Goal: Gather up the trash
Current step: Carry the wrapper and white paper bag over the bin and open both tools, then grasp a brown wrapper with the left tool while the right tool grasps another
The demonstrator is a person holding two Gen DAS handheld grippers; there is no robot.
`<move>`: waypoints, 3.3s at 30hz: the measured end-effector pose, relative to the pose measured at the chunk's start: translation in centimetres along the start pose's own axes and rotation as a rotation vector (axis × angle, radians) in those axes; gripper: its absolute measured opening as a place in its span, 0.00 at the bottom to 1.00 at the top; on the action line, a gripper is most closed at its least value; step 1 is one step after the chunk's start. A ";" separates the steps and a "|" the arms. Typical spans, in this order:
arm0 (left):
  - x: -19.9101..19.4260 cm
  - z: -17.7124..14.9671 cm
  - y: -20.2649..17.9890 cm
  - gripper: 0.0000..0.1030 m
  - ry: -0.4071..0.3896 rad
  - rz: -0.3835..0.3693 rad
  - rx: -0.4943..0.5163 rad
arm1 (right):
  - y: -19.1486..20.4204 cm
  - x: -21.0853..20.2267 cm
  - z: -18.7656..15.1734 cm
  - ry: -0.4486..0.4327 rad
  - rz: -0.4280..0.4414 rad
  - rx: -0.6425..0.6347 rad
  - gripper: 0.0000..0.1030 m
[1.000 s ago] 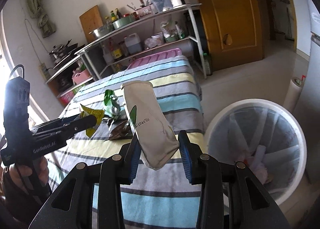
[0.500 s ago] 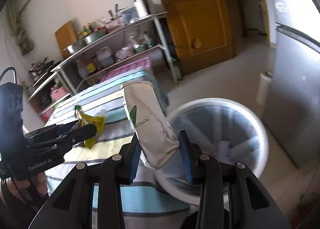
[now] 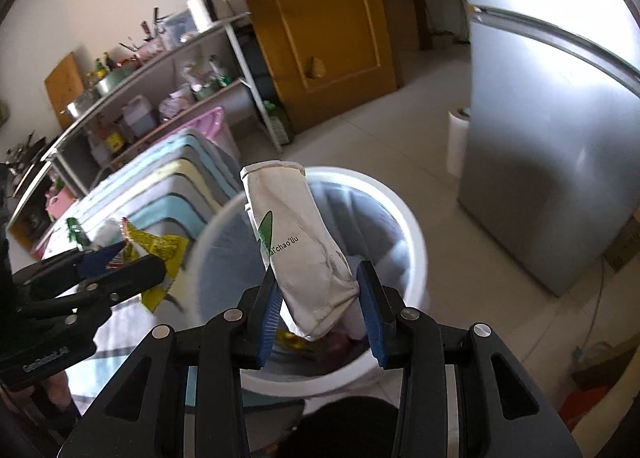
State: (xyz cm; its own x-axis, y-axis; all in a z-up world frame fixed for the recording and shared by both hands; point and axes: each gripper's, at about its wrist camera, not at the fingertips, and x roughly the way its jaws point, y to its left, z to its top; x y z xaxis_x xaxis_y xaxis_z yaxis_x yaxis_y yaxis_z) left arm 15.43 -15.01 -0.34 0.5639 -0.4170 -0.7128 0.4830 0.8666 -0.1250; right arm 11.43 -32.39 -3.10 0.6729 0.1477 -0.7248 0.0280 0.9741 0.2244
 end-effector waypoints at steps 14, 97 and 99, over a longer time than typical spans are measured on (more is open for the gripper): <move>1.7 0.1 0.5 0.51 0.040 0.021 -0.045 | -0.2 3.2 -0.1 0.068 -0.085 -0.055 0.40; -10.0 -9.5 25.9 0.78 -0.043 0.299 -0.454 | 27.8 10.0 -1.1 0.181 0.311 -0.351 0.09; -9.5 -9.3 25.9 0.78 -0.031 0.292 -0.443 | 27.4 9.9 -1.1 0.181 0.318 -0.344 0.06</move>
State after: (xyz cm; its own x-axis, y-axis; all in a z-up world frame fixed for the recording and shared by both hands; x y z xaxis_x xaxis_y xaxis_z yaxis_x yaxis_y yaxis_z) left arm 16.38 13.87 -3.23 0.6554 -0.1436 -0.7415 -0.0227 0.9776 -0.2093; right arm 18.08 -4.07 -4.80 0.4683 0.4442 -0.7638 -0.4239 0.8714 0.2469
